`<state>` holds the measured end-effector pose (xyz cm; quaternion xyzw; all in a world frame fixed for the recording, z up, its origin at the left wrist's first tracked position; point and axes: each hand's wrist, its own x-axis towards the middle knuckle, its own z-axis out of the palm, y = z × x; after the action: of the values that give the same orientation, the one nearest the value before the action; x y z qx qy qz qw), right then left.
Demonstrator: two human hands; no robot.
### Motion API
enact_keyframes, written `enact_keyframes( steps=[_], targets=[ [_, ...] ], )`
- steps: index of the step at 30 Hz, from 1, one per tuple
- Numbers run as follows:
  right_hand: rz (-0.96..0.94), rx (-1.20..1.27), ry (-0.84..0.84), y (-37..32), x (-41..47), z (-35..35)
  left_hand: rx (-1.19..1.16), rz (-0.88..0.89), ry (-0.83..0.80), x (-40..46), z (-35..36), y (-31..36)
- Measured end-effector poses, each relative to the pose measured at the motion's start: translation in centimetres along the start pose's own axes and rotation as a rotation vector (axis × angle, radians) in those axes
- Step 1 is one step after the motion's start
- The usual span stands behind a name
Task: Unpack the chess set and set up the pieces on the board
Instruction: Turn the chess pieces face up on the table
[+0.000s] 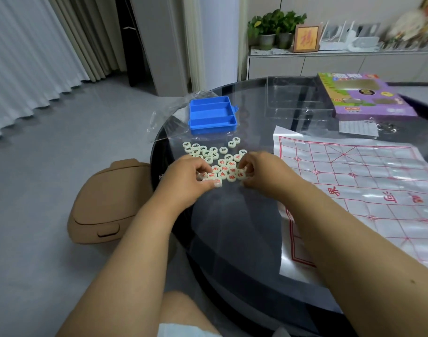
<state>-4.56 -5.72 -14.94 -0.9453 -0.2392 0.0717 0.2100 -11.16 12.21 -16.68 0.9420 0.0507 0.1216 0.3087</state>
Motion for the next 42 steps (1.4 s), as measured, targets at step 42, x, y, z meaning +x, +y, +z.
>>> enact_keyframes(
  steps=[42],
  targets=[
    [-0.101, -0.113, 0.001, -1.7, -2.5, 1.6, 0.079, 0.142, -0.093, -2.3, 1.5, 2.0]
  ],
)
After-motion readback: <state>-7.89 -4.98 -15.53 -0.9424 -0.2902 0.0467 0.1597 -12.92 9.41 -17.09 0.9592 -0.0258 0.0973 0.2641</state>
